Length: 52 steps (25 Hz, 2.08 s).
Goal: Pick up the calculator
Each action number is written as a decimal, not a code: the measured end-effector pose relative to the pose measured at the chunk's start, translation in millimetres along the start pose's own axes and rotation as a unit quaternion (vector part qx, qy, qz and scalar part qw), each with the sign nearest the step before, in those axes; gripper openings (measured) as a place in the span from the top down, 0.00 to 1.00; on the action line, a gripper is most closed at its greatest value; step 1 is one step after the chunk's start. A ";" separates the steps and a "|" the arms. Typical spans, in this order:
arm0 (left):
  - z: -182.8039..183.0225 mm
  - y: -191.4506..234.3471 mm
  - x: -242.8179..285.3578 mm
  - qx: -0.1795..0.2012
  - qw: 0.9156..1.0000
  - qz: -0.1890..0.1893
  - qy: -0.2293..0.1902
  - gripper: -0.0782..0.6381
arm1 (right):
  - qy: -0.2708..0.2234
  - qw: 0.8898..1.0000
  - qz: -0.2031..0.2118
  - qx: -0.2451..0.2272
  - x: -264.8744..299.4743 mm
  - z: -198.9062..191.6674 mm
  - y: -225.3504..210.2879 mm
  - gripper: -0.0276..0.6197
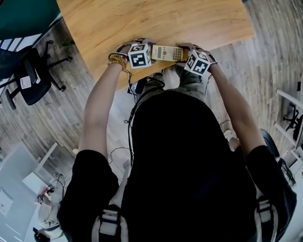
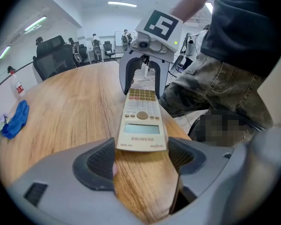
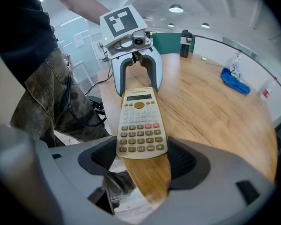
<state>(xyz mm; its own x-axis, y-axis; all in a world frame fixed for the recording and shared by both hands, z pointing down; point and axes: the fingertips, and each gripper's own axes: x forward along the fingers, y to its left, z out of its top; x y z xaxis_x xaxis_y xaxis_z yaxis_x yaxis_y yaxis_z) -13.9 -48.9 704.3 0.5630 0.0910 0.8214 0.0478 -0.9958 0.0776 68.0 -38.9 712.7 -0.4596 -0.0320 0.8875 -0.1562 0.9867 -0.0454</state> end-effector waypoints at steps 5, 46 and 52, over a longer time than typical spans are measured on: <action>0.5 7.6 -8.6 0.004 1.000 0.006 -0.012 0.37 | -0.007 1.000 -0.009 -0.010 -5.0 7.2 -6.5 0.41; -21.8 9.8 -6.7 -0.059 0.996 0.038 -0.046 0.37 | -0.213 0.946 -0.013 0.243 -55.6 101.1 -40.6 0.59; -22.0 6.4 -3.6 -0.075 0.995 0.043 -0.045 0.37 | -0.260 0.930 -0.006 0.261 -62.2 126.5 -40.4 0.60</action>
<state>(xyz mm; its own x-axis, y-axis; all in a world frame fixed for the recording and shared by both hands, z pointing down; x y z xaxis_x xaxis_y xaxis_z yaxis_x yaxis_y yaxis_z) -33.7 -55.5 714.2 0.6316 -0.0025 0.7753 -0.1238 -0.9875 0.0977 -7.7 -97.0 601.4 -0.7948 -0.2484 0.5537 -0.5040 0.7784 -0.3742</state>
